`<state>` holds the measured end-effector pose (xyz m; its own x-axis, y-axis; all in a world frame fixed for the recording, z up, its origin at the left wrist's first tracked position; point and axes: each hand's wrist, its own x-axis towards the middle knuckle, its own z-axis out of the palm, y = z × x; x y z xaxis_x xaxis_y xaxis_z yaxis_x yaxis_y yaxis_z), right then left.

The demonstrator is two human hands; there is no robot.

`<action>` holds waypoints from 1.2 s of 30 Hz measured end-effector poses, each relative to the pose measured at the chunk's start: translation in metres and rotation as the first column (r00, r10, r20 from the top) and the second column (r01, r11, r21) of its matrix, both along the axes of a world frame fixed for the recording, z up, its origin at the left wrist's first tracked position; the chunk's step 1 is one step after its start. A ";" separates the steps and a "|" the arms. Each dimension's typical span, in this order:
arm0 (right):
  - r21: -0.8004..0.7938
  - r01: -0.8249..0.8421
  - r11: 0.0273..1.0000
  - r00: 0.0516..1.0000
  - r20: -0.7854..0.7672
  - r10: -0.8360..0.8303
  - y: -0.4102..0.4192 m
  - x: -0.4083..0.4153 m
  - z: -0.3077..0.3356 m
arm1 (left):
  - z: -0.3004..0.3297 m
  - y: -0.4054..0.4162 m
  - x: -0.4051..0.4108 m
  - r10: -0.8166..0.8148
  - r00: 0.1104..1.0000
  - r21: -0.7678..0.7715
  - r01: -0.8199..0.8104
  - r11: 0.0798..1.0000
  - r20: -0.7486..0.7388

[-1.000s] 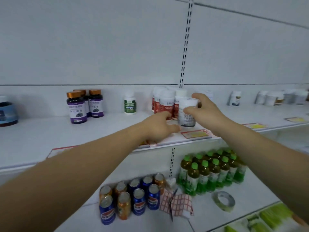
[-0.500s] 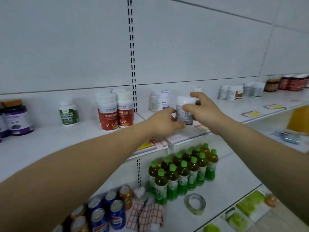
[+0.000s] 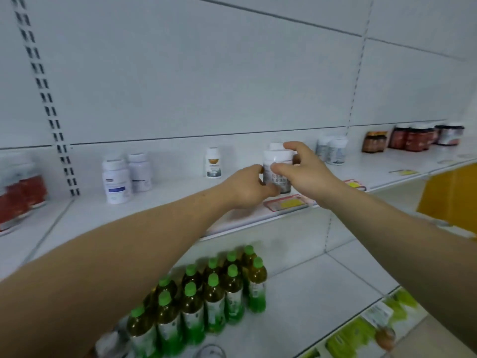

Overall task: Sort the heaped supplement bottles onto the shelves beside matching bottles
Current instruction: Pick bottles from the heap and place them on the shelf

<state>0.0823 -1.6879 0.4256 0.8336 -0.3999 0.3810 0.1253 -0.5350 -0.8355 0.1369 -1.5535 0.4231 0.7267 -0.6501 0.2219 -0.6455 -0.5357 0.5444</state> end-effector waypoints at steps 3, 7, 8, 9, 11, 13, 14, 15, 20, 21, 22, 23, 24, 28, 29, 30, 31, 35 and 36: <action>-0.008 0.050 0.999 0.999 -0.005 -0.050 -0.059 -0.004 0.003 | 0.003 -0.064 0.000 -0.051 0.999 0.019 0.050 0.999 0.013; 0.001 0.137 0.991 0.990 -0.012 -0.137 -0.134 0.000 0.001 | -0.001 -0.138 0.012 -0.111 0.994 0.078 0.109 0.991 0.022; 0.015 0.157 0.987 0.988 -0.012 -0.157 -0.153 0.003 -0.001 | -0.002 -0.155 0.018 -0.113 0.993 0.125 0.110 0.986 0.018; 0.032 0.174 0.984 0.985 -0.014 -0.173 -0.171 0.007 -0.002 | -0.003 -0.171 0.023 -0.119 0.993 0.182 0.114 0.977 0.018; 0.041 0.210 0.977 0.978 -0.023 -0.210 -0.205 0.015 -0.006 | -0.005 -0.199 0.033 -0.147 0.989 0.275 0.133 0.952 0.033; 0.028 0.234 0.972 0.972 -0.021 -0.234 -0.236 0.028 -0.010 | -0.007 -0.225 0.044 -0.179 0.982 0.314 0.152 0.937 0.057; 0.023 0.239 0.971 0.971 -0.021 -0.238 -0.251 0.035 -0.011 | -0.008 -0.238 0.051 -0.187 0.980 0.325 0.157 0.932 0.062; 0.018 0.238 0.971 0.971 -0.020 -0.237 -0.263 0.042 -0.013 | -0.008 -0.251 0.057 -0.189 0.980 0.339 0.158 0.927 0.061; -0.071 0.195 0.978 0.978 -0.057 -0.200 -0.318 0.077 -0.022 | -0.011 -0.307 0.078 -0.175 0.985 0.382 0.166 0.909 -0.012; -0.083 0.184 0.979 0.980 -0.058 -0.189 -0.328 0.082 -0.022 | -0.012 -0.316 0.081 -0.158 0.987 0.377 0.156 0.913 -0.024; -0.091 0.171 0.981 0.983 -0.058 -0.177 -0.340 0.087 -0.023 | -0.014 -0.325 0.085 -0.130 0.991 0.385 0.132 0.914 -0.030; -0.100 0.157 0.982 0.985 -0.060 -0.164 -0.352 0.092 -0.023 | -0.017 -0.333 0.089 -0.092 0.995 0.408 0.095 0.908 -0.027; -0.112 0.140 0.984 0.987 -0.067 -0.148 -0.364 0.097 -0.023 | -0.021 -0.341 0.093 -0.040 0.999 0.444 0.044 0.895 -0.019; -0.206 0.050 0.977 0.992 -0.099 -0.072 -0.411 0.119 -0.022 | -0.032 -0.366 0.101 0.111 0.993 0.539 -0.113 0.835 0.036; -0.222 0.022 0.975 0.993 -0.109 -0.047 -0.420 0.125 -0.021 | -0.033 -0.369 0.099 0.135 0.990 0.547 -0.130 0.827 0.032; -0.234 -0.010 0.972 0.993 -0.116 -0.018 -0.427 0.129 -0.020 | -0.033 -0.371 0.098 0.160 0.987 0.555 -0.148 0.819 0.027; -0.243 -0.038 0.969 0.993 -0.118 0.010 -0.433 0.133 -0.020 | -0.033 -0.373 0.096 0.184 0.983 0.565 -0.167 0.808 0.028; -0.306 -0.124 0.944 0.987 -0.135 0.085 -0.444 0.144 -0.016 | -0.029 -0.376 0.089 0.274 0.960 0.612 -0.248 0.750 0.053; -0.321 -0.139 0.937 0.985 -0.142 0.097 -0.444 0.146 -0.015 | -0.029 -0.377 0.086 0.284 0.957 0.619 -0.256 0.742 0.056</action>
